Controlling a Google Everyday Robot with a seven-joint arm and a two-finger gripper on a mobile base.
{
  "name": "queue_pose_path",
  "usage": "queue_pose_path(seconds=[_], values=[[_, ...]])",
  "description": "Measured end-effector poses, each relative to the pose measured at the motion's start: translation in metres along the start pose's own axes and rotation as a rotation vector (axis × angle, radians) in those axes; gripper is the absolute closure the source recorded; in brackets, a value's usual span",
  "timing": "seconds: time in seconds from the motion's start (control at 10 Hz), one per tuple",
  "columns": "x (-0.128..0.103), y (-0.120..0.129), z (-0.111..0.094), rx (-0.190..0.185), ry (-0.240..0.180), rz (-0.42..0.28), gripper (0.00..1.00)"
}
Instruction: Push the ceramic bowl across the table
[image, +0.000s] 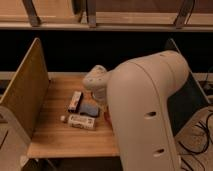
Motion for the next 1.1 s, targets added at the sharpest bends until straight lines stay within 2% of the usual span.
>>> queue_pose_path(seconds=[0.2,0.4,0.5,0.7,1.0,1.1], values=[[-0.027,0.001,-0.006,0.039,0.001,-0.078,0.64],[-0.055,0.004,-0.018,0.097,0.021,-0.165,0.64],[-0.061,0.008,-0.018,0.100,0.025,-0.181,0.64],[-0.052,0.020,0.003,0.050,0.039,-0.159,0.64],[-0.004,0.027,0.044,-0.063,0.048,-0.001,0.64],[0.012,0.026,0.053,-0.076,0.058,0.027,0.64]])
